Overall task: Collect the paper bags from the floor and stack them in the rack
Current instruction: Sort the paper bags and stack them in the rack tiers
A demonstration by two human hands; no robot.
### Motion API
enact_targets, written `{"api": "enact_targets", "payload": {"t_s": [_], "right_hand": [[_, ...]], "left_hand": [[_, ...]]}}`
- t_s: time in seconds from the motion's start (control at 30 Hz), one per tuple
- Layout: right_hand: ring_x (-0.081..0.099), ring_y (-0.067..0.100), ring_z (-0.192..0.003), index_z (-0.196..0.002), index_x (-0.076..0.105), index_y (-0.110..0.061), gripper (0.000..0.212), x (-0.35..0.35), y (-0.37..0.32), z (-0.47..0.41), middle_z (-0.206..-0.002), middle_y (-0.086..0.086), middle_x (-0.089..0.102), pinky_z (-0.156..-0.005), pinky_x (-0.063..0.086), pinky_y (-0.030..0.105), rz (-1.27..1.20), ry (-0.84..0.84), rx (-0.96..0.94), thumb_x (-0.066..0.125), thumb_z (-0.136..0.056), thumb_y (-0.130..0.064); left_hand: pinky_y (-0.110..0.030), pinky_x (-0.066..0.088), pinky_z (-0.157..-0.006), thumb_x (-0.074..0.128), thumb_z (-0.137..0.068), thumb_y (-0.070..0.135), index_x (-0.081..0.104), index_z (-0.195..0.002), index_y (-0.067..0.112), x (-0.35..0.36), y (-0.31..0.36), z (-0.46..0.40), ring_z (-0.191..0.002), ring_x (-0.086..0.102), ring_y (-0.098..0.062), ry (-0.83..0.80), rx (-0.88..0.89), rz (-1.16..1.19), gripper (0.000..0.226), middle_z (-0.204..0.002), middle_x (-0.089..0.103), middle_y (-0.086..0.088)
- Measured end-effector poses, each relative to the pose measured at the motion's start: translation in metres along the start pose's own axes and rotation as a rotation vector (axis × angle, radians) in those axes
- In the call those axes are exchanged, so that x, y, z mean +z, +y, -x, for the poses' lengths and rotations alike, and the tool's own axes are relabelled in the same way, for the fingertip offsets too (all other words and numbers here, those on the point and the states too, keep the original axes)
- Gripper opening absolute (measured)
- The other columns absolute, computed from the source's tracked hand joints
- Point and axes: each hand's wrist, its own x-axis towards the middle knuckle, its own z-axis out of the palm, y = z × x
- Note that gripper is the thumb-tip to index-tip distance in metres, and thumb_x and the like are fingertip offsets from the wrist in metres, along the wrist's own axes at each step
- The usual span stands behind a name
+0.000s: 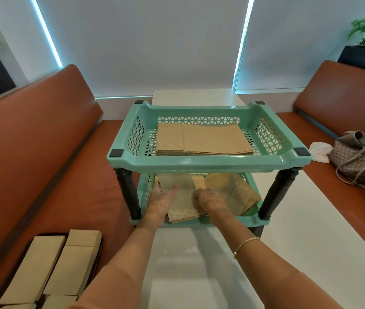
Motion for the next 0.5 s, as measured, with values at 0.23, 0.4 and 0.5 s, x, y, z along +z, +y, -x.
{"api": "enact_targets", "payload": {"t_s": [0.23, 0.4, 0.5], "right_hand": [[0.056, 0.028, -0.107, -0.126, 0.045, -0.011, 0.035, -0.014, 0.004, -0.014, -0.109, 0.011, 0.057, -0.091, 0.045, 0.036, 0.324, 0.11, -0.183, 0.047, -0.096, -0.029], [0.038, 0.032, -0.122, -0.13, 0.037, -0.012, 0.05, -0.04, 0.008, -0.027, -0.13, 0.014, 0.043, -0.103, 0.032, 0.042, 0.87, 0.255, -0.191, 0.056, -0.085, -0.024], [0.04, 0.03, -0.116, -0.128, 0.039, -0.015, 0.051, -0.043, 0.013, -0.033, -0.126, 0.012, 0.047, -0.096, 0.034, 0.041, 0.947, 0.273, -0.184, 0.06, -0.081, -0.021]], "left_hand": [[-0.05, 0.046, -0.098, 0.072, -0.08, 0.022, 0.049, -0.124, 0.014, -0.001, -0.002, -0.001, -0.109, 0.059, -0.029, -0.026, 0.025, 0.008, 0.05, -0.116, 0.063, -0.008], [-0.051, 0.048, -0.096, 0.073, -0.077, 0.022, 0.051, -0.122, 0.015, -0.001, -0.003, -0.004, -0.106, 0.061, -0.029, -0.03, 0.013, 0.034, 0.05, -0.111, 0.065, -0.007], [-0.051, 0.048, -0.095, 0.072, -0.079, 0.021, 0.053, -0.118, 0.016, -0.001, -0.004, -0.003, -0.106, 0.061, -0.029, -0.033, 0.017, 0.04, 0.044, -0.111, 0.065, -0.006]]}}
